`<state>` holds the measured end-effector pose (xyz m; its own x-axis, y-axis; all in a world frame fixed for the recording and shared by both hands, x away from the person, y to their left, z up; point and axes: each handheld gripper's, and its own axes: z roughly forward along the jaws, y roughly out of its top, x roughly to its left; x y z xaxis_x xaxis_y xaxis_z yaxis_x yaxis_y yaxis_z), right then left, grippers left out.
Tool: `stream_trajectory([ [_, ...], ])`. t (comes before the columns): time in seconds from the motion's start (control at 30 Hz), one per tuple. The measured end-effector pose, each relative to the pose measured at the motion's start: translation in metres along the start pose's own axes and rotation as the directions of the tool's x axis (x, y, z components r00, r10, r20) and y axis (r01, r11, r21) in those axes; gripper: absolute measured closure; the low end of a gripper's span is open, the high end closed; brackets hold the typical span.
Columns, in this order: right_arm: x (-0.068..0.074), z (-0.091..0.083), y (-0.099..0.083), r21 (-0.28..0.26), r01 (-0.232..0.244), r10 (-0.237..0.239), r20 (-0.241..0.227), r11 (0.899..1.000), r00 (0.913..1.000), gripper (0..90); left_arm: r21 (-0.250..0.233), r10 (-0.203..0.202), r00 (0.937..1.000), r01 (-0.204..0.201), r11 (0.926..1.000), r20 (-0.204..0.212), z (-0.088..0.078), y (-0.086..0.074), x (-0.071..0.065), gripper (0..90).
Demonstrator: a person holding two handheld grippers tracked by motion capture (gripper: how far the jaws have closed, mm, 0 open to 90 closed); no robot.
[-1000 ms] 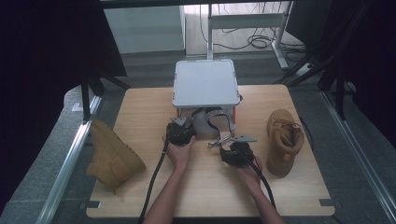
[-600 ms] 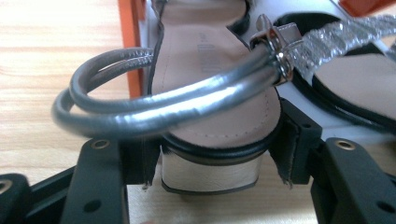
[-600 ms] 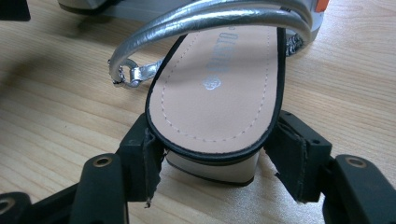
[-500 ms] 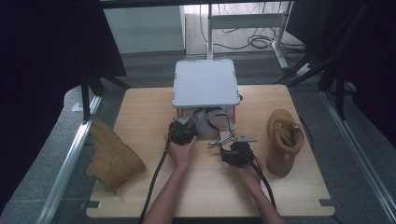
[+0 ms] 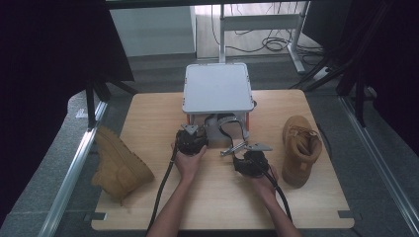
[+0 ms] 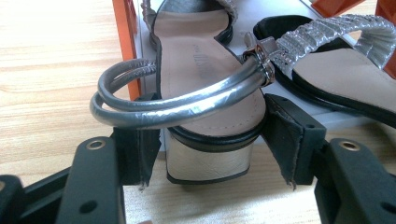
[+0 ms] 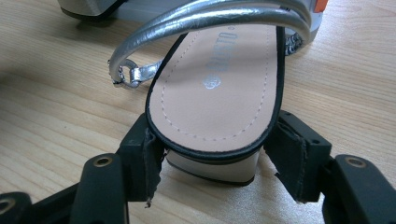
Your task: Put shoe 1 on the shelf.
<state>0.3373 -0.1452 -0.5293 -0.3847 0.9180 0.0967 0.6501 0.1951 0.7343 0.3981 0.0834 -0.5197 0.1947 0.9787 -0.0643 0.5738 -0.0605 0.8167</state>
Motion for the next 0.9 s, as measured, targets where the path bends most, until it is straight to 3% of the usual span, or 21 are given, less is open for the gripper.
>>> stream_trajectory([
  [0.1, 0.0, 0.0, 0.0, -0.002, 0.0, 0.0, -0.002, 1.0, 1.0, 38.9, 0.0, -0.022, 0.9998, 0.022, 0.9998, 0.003, 0.003, 0.002, 0.001, 38.5],
  [0.63, -0.001, 0.0, -0.001, -0.008, -0.009, 0.009, -0.005, 1.0, 0.9999, 39.0, -0.01, -0.054, 0.9982, 0.054, 0.9985, -0.026, 0.02, 0.012, -0.004, 38.6],
  [0.73, -0.001, 0.0, -0.001, -0.009, -0.01, 0.01, -0.008, 1.0, 0.9999, 39.0, -0.008, -0.041, 0.9987, 0.04, 0.9992, -0.032, 0.022, 0.014, -0.005, 38.6],
  [0.9, -0.002, 0.0, -0.002, -0.013, -0.014, 0.014, -0.011, 1.0, 0.9998, 39.0, -0.006, -0.054, 0.9983, 0.054, 0.9985, -0.024, 0.024, 0.015, -0.003, 38.6],
])
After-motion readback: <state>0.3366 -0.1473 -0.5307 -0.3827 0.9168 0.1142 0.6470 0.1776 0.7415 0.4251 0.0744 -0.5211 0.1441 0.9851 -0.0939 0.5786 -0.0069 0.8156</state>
